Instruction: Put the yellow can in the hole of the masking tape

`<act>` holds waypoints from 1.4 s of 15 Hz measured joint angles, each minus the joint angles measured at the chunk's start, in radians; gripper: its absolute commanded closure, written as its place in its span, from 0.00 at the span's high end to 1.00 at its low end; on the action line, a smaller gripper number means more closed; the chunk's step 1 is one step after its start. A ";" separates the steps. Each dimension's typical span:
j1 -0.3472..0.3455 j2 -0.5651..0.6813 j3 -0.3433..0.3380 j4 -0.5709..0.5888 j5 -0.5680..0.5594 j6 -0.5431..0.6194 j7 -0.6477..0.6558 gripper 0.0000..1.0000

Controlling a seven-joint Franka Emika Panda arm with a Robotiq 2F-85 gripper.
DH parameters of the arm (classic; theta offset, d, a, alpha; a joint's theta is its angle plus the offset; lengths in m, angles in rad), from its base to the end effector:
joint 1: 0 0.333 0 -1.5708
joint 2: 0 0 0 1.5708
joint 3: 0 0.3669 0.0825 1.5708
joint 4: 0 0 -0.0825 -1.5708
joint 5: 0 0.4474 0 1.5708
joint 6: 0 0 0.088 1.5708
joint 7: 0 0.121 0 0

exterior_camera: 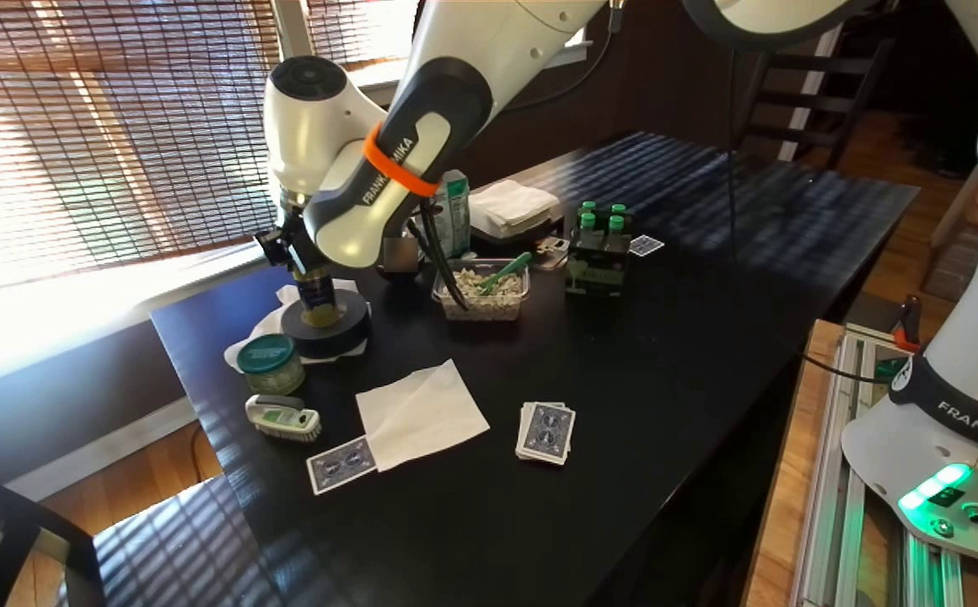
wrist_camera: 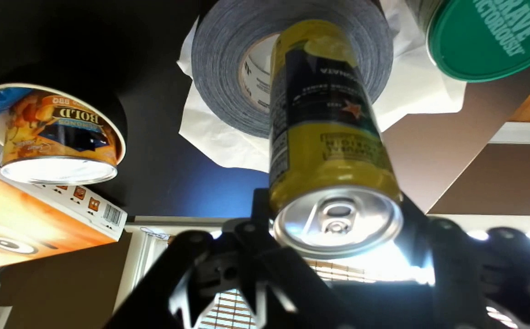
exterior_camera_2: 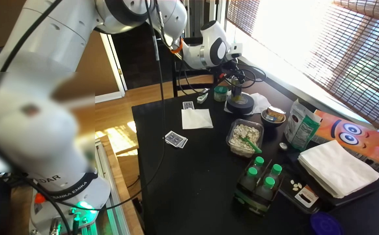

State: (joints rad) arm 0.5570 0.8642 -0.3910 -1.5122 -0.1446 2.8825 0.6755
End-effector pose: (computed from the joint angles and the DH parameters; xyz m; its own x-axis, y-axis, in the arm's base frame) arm 0.8141 0.2190 0.2150 0.7960 -0.1274 0.5918 -0.1730 -0.9847 0.0207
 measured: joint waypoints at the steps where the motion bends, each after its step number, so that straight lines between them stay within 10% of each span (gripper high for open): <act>1: 0.013 0.011 -0.016 0.003 0.000 0.009 0.017 0.38; 18: 0.117 0.191 -0.180 0.120 0.000 0.027 0.224 0.38; 19: 0.117 0.199 -0.182 0.127 0.000 0.025 0.226 0.88; 21: 0.116 0.211 -0.186 0.139 0.000 0.018 0.227 0.95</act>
State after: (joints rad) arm 0.6732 1.0753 -0.5771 -1.3728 -0.1446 2.9002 0.9026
